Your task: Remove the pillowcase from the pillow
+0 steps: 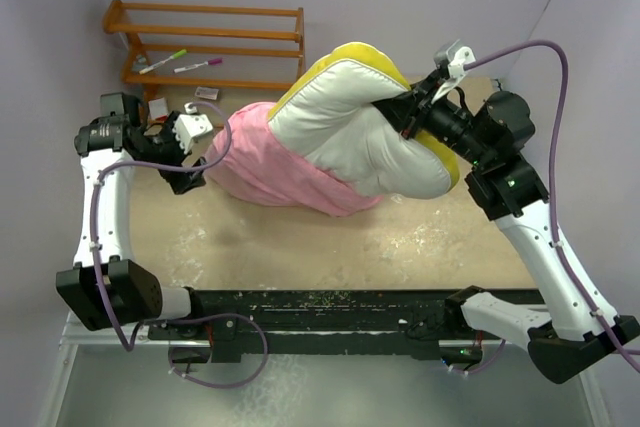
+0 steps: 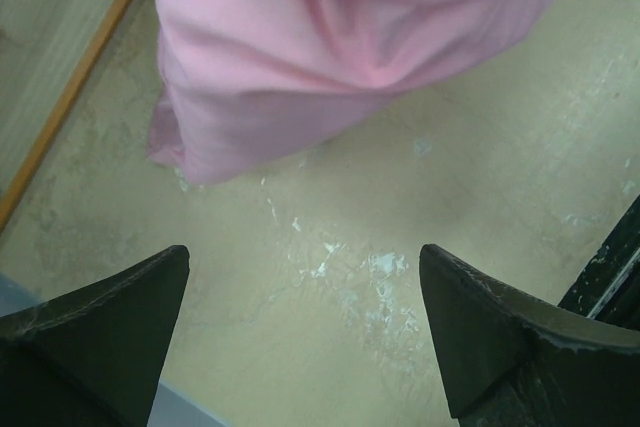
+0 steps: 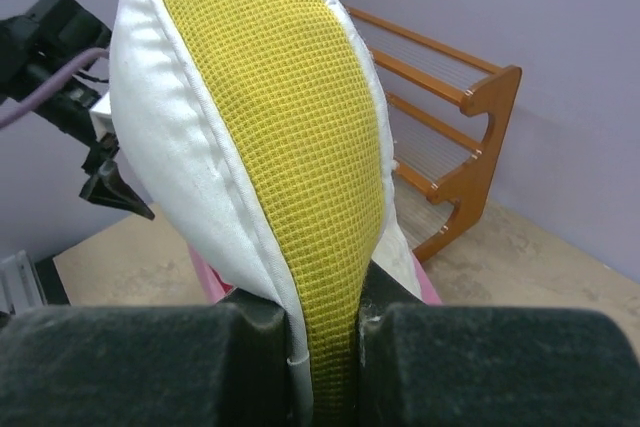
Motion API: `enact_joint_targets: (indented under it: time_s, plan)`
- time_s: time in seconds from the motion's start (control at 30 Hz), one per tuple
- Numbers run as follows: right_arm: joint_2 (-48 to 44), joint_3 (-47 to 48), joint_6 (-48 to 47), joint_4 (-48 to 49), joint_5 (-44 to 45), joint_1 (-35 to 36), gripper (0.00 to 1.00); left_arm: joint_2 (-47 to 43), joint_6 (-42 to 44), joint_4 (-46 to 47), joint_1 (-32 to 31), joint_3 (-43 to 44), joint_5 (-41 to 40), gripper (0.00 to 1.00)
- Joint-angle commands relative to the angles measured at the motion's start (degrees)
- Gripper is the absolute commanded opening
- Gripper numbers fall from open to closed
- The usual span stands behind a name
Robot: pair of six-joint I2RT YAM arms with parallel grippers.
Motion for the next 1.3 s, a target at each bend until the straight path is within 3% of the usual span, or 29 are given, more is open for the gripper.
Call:
enact_joint_targets:
  time_s: [0.0, 0.17, 0.33, 0.57, 0.8, 0.87, 0.93, 1.07, 1.1, 1.2, 1.23, 1.27]
  plan:
    - [-1.3, 2.0, 1.7, 8.1, -3.5, -0.6, 0.00, 0.1, 5.2, 4.6, 1.6, -6.8, 0.3, 0.99]
    - [-0.6, 3.1, 3.6, 9.7, -9.9, -1.0, 0.00, -3.2, 0.4, 20.3, 1.6, -12.6, 3.3, 0.99]
    - [0.4, 3.7, 7.0, 12.7, -15.5, -1.2, 0.00, -1.3, 0.7, 28.8, 1.7, -14.9, 3.5, 0.99]
    - [1.2, 4.3, 12.5, 18.4, -18.4, -1.7, 0.00, 1.8, 12.0, 18.8, 1.6, -17.8, 7.8, 1.00]
    - [1.2, 4.1, 16.8, 24.2, -15.3, -3.0, 0.00, 5.0, 10.9, 13.9, 1.6, -18.2, 10.3, 0.78]
    - [1.0, 4.0, 17.8, 25.6, -14.6, -3.2, 0.00, 4.9, 12.8, 10.9, 1.6, -18.4, 12.0, 0.83]
    - [0.9, 4.1, 18.2, 26.2, -14.0, -3.3, 0.00, 3.7, 14.4, 9.5, 1.6, -19.6, 12.8, 1.00]
    - [0.9, 3.9, 19.9, 28.2, -14.5, -3.3, 0.00, 1.0, 10.8, 15.7, 1.6, -22.3, 13.6, 1.00]
    - [0.9, 3.6, 20.5, 29.1, -14.7, -3.3, 0.00, 0.9, 7.9, 18.2, 1.5, -22.5, 13.7, 0.95]
    - [0.7, 3.8, 21.3, 29.8, -14.2, -3.8, 0.00, 3.0, 0.1, 24.8, 1.6, -21.3, 11.7, 0.63]
    - [0.7, 4.2, 21.3, 29.6, -13.8, -4.1, 0.00, 4.3, -2.2, 27.3, 1.6, -20.7, 9.5, 0.45]
    - [0.6, 4.6, 21.3, 29.3, -13.4, -4.6, 0.00, 5.5, -4.0, 29.1, 1.6, -20.3, 7.4, 0.19]
